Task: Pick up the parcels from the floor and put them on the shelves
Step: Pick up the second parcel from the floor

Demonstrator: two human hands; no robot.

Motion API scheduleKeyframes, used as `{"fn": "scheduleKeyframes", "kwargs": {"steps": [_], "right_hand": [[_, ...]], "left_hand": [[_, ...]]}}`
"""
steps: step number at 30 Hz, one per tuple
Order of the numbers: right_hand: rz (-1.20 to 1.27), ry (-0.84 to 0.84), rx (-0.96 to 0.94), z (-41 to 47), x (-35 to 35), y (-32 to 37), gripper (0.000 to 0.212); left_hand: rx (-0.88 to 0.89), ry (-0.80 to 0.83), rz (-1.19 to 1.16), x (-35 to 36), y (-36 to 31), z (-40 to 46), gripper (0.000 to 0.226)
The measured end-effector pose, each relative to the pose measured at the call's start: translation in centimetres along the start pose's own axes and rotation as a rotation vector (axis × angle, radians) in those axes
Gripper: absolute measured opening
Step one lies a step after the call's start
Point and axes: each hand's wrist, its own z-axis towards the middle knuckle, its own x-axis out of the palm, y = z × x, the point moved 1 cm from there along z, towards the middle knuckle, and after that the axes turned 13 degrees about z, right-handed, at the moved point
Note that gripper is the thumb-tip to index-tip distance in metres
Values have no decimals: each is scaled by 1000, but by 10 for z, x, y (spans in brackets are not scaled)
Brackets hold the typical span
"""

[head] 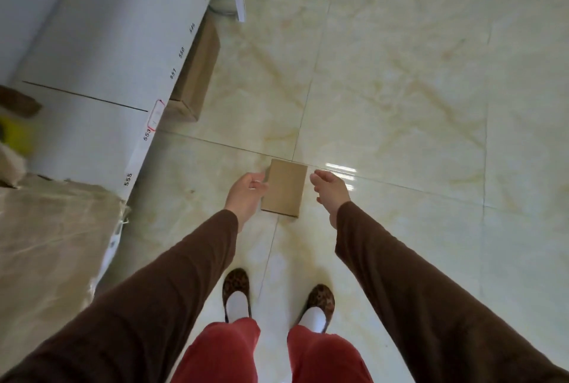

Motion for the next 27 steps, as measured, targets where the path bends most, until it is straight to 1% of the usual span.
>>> {"fn": "scheduleKeyframes", "kwargs": {"steps": [6,11,14,15,18,21,22,24,26,27], "right_hand": [[-34,-10,72,85,6,-82,51],[-44,-20,158,152,8,-135,59],[-99,5,196,180,14,-154,62],[-114,17,217,189,16,-157,60],[-116,47,258,212,24,-163,46],[-119,82,282,220,29,-166,36],[-118,81,268,220,30,-164,34],[-89,57,211,219,31,-161,34],[-19,-40,112,166,8,-102,39],[2,-74,61,158,9,-102,42]], "left_hand": [[-65,55,44,40,78,90,49],[-91,70,127,63,117,154,58],[-112,122,210,75,135,192,66],[-125,151,237,79,140,202,68],[-134,223,283,87,150,228,72],[-144,244,266,93,167,247,70],[-135,225,237,93,167,247,66],[-115,180,127,92,163,241,50],[-65,133,83,72,88,178,37],[-56,110,53,72,84,168,32]]}}
